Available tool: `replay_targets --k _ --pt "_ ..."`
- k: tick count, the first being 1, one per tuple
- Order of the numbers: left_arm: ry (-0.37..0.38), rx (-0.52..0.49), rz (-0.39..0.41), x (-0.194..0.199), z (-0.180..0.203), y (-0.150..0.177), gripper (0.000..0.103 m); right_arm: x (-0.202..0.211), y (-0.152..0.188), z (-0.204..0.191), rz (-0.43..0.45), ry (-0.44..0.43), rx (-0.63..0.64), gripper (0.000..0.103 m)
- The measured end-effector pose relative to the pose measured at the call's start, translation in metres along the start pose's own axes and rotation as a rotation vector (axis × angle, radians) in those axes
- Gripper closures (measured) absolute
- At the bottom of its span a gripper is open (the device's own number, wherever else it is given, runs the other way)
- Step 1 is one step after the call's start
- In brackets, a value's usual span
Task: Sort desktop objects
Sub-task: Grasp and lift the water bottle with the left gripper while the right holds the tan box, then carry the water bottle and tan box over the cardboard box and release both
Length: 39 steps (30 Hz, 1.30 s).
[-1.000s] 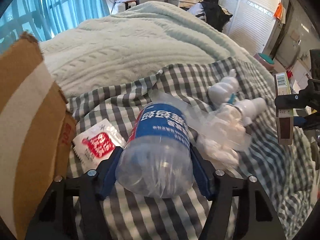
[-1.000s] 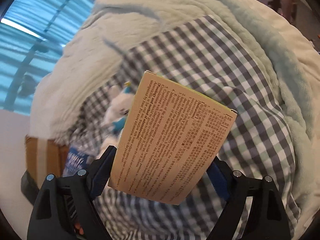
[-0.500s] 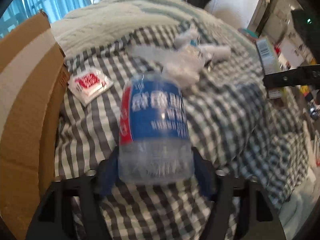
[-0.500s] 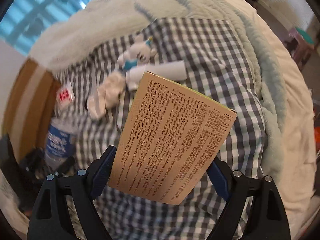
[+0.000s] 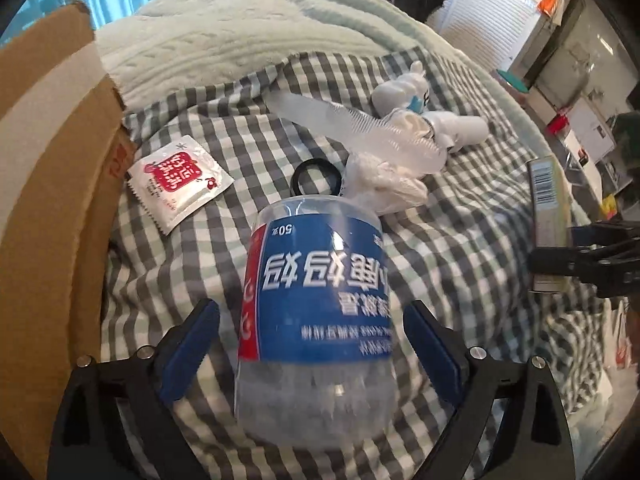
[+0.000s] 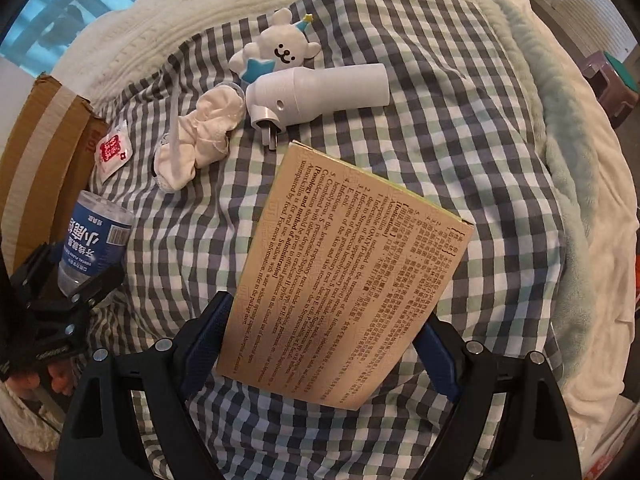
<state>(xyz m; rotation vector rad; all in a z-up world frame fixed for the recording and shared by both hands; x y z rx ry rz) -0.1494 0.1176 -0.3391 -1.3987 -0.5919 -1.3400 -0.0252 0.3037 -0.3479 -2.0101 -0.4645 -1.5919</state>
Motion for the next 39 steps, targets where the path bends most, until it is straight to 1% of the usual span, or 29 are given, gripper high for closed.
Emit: replay_targets --k 1,3,5,9,13,16,19,21,26,28,30,32,34,36,37,38,39 --pt "-0.005 -0.001 0.007 -0.001 -0.001 -0.001 0.026 0.001 0.000 0.000 0.002 0.001 0.002 0.017" --pt "0.001 -0.011 0.014 -0.002 -0.001 0.001 0.040 0.003 -0.001 -0.002 0.006 -0.002 0.006 0.017" --pt "0.011 -0.020 0.019 0.001 -0.001 0.003 0.040 0.004 -0.001 -0.004 0.010 -0.006 0.006 0.017" --pt "0.031 0.001 0.011 0.008 -0.003 0.007 0.040 0.009 -0.002 -0.008 0.019 -0.002 0.018 0.017" --pt "0.046 0.004 0.009 0.016 0.000 0.011 0.040 0.018 -0.006 -0.015 0.045 -0.006 0.027 0.017" --pt "0.068 0.001 0.026 0.028 0.005 0.012 0.040 0.026 -0.011 -0.019 0.062 -0.009 0.028 0.017" --pt "0.093 -0.003 0.063 0.048 0.010 0.007 0.040 0.038 -0.017 -0.027 0.087 -0.012 0.041 0.017" --pt "0.115 -0.005 0.106 0.067 0.014 -0.002 0.040 0.051 -0.025 -0.035 0.117 -0.010 0.054 0.017" --pt "0.169 0.002 0.219 0.123 0.018 -0.031 0.040 0.100 -0.056 -0.060 0.208 -0.002 0.109 0.017" --pt "0.185 0.002 0.261 0.146 0.017 -0.043 0.040 0.123 -0.071 -0.074 0.247 0.010 0.145 0.017" --pt "0.199 0.023 0.307 0.173 0.011 -0.057 0.040 0.141 -0.082 -0.091 0.255 0.026 0.215 0.017" --pt "0.194 0.050 0.342 0.193 -0.001 -0.067 0.040 0.157 -0.097 -0.113 0.264 0.046 0.277 0.017" --pt "0.169 0.091 0.376 0.212 -0.021 -0.077 0.040 0.170 -0.110 -0.142 0.283 0.024 0.329 0.017" --pt "0.114 0.131 0.407 0.226 -0.048 -0.085 0.040 0.177 -0.119 -0.169 0.292 -0.011 0.371 0.017" --pt "0.084 0.152 0.423 0.231 -0.061 -0.088 0.040 0.181 -0.126 -0.191 0.301 -0.034 0.404 0.017" --pt "0.044 0.184 0.441 0.237 -0.081 -0.092 0.040 0.183 -0.130 -0.207 0.300 -0.045 0.429 0.017" --pt "0.021 0.207 0.447 0.238 -0.095 -0.094 0.040 0.184 -0.135 -0.224 0.301 -0.054 0.457 0.017"
Point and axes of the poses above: each gripper's, at about its wrist camera, not at the fingertips, and x roughly against the way its jaws point, z to its right, y to its underside, the point moved 10 cm from there along -x, roughly the way its jaws point, and after that the axes turned 14 degrees about x, right-handed, at the moved point
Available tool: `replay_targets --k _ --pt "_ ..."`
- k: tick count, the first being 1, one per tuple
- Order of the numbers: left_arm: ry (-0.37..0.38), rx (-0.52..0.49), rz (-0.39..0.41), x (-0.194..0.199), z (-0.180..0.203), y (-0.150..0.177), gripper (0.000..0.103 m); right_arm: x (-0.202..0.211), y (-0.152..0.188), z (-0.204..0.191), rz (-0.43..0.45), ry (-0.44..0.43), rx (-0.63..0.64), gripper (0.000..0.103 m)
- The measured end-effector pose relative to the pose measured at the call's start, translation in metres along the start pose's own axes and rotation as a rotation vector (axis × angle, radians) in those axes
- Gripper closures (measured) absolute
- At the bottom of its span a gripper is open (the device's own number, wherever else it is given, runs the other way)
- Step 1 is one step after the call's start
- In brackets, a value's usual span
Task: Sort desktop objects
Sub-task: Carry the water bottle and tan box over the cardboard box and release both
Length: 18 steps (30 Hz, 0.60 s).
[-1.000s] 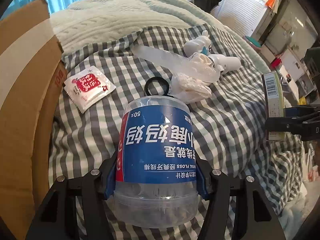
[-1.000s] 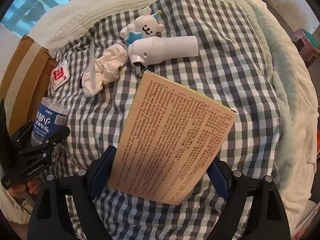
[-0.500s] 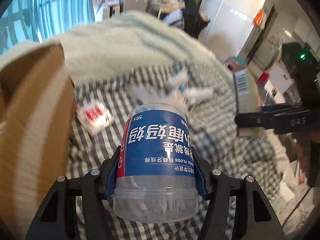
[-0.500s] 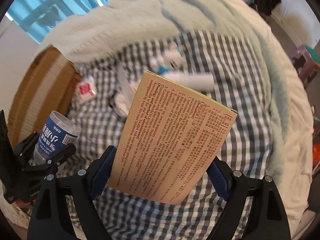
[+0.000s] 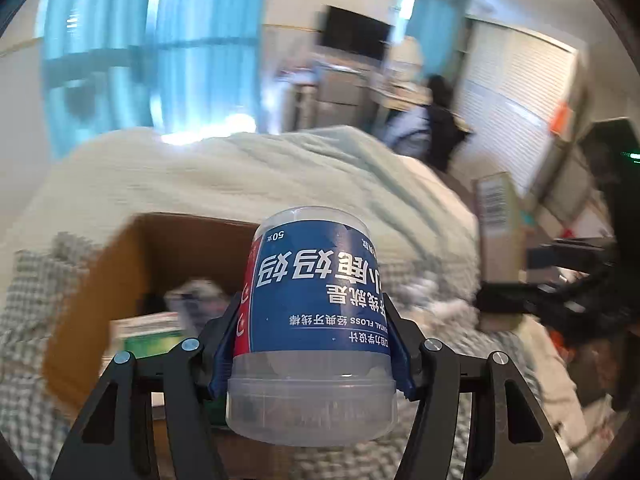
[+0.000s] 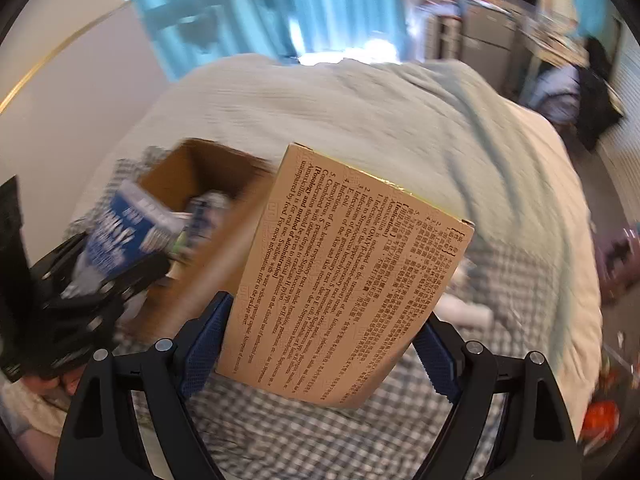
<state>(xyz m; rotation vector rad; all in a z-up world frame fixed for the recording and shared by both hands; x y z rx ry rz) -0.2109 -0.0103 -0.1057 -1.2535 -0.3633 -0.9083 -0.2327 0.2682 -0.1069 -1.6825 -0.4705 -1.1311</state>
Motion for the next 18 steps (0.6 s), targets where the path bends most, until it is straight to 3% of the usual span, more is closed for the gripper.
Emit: replay_targets --k 3,8,12,14,18 --pt "-0.094 0.095 0.022 0.002 -0.052 -0.011 0.040 -0.010 -0.028 -0.036 0.011 -0.039 0.068 0.017" --pt "-0.157 0.179 0.010 0.002 -0.112 -0.008 0.040 -0.032 -0.065 -0.094 0.027 -0.082 0.161 0.017" --pt "-0.203 0.180 0.001 0.003 -0.140 0.002 0.040 -0.049 -0.078 -0.113 0.070 -0.114 0.153 0.017" --pt "-0.200 0.170 0.004 0.004 -0.144 0.005 0.040 -0.060 -0.081 -0.114 0.063 -0.085 0.157 0.017" --pt "-0.211 0.142 -0.010 -0.002 -0.146 0.008 0.040 -0.079 -0.085 -0.119 0.050 -0.107 0.125 0.017"
Point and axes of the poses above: each gripper's, at about its wrist camera, not at the fingertips, and x roughly against the way its jaws point, z to its right, y to its underside, the point moved 10 cm from there along -x, roughly the way its jaws point, and after that the axes turned 14 degrees about x, right-handed, at the moved point
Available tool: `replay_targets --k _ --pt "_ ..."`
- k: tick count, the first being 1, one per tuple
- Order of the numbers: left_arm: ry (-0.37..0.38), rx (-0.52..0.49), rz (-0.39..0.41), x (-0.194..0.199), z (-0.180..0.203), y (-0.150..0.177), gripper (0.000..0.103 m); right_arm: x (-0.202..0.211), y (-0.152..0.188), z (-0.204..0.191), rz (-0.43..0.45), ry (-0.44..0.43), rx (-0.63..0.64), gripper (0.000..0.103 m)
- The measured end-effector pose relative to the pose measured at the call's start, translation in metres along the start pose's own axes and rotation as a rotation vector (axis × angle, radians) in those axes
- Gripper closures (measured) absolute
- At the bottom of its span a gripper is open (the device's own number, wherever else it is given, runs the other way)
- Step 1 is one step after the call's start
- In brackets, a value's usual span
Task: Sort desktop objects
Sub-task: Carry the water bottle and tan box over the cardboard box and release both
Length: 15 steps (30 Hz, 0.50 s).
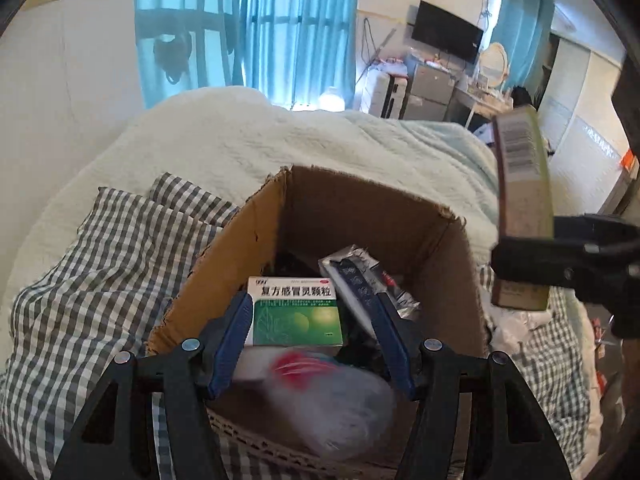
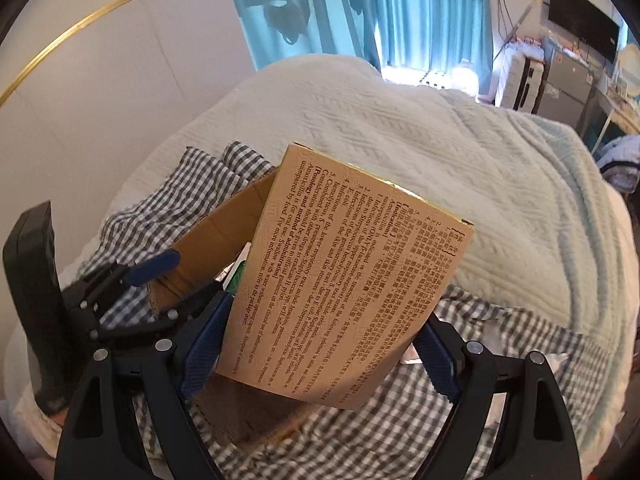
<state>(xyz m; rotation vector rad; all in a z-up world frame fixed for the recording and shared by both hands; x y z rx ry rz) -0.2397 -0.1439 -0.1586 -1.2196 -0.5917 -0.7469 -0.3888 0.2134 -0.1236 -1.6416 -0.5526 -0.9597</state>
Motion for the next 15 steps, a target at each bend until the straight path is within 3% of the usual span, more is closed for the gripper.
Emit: replay_targets --k 6,11,15 --pt "0.001 0.017 -0.018 0.000 -0.004 0.007 0.039 -0.008 0.001 0.005 -0.003 0.023 -0.032 0.012" --pt "0.006 0.031 -0.015 0.012 0.001 0.010 0.029 0.018 0.005 0.028 0.046 0.058 -0.084 0.012" --pt "0.046 -0.017 0.004 0.028 0.026 0.016 0.022 0.053 0.023 0.054 0.094 0.133 -0.120 0.012"
Point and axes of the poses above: each gripper's, at about its wrist camera, not at the fingertips, and x roughly against the way its jaws point, z to its right, y to its underside, the point moved 10 cm from there along -x, roughly the way its jaws point, and after that the axes turned 14 degrees about x, right-handed, at the moved point
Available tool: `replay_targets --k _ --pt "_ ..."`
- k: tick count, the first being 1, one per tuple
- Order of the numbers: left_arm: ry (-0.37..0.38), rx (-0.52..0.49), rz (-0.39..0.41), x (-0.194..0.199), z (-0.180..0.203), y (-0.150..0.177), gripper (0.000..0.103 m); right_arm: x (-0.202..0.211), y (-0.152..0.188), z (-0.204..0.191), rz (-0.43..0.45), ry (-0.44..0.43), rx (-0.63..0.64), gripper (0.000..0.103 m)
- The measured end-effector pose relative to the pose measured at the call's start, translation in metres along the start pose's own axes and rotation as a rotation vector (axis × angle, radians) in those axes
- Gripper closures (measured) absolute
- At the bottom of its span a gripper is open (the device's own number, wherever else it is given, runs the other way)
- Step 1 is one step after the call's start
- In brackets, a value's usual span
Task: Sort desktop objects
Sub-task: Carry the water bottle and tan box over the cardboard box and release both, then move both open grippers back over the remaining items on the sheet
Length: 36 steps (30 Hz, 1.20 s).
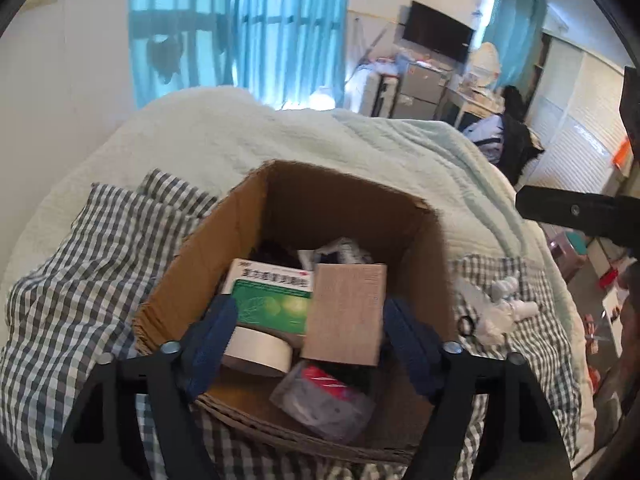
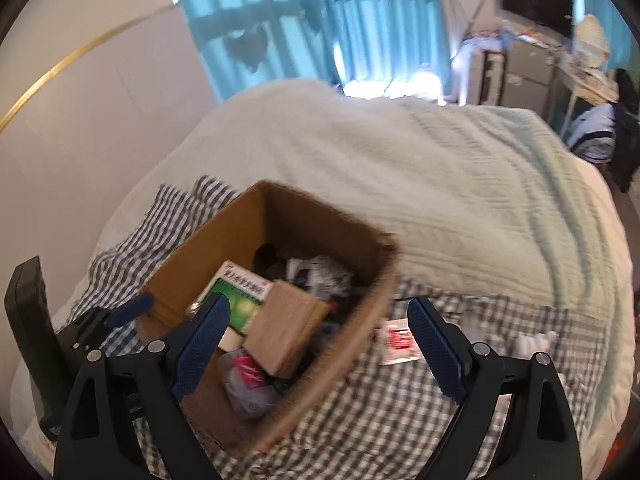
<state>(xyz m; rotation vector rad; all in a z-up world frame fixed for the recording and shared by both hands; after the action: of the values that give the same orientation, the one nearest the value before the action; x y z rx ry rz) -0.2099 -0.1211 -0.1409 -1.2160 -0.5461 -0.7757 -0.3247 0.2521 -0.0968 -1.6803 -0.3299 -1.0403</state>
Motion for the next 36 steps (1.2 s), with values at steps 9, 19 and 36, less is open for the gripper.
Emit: replay_targets --k 9,19,36 --pt "0.109 -0.078 -0.037 0.015 0.089 0.043 0.012 0.045 0.058 0.081 -0.004 0.135 -0.129 0.012" --pt "0.156 -0.222 -0.113 -0.019 0.169 0.108 0.012 0.050 0.120 0.141 -0.051 0.186 -0.209 0.012" --pt "0.141 -0.246 -0.209 -0.115 0.218 0.153 0.012 0.014 0.245 0.233 -0.192 0.189 -0.378 0.012"
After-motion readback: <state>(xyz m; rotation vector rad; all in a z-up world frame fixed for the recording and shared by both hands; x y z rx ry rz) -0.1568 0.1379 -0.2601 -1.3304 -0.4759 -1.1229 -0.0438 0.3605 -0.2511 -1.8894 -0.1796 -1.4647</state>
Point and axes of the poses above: each gripper's, at about its wrist camera, not at the fingertips, and x roughly against the way its jaws point, z to its right, y to its underside, the point moved 10 cm from there along -x, roughly the way its jaws point, and after that the axes turned 14 degrees about x, right-handed, at the moved point
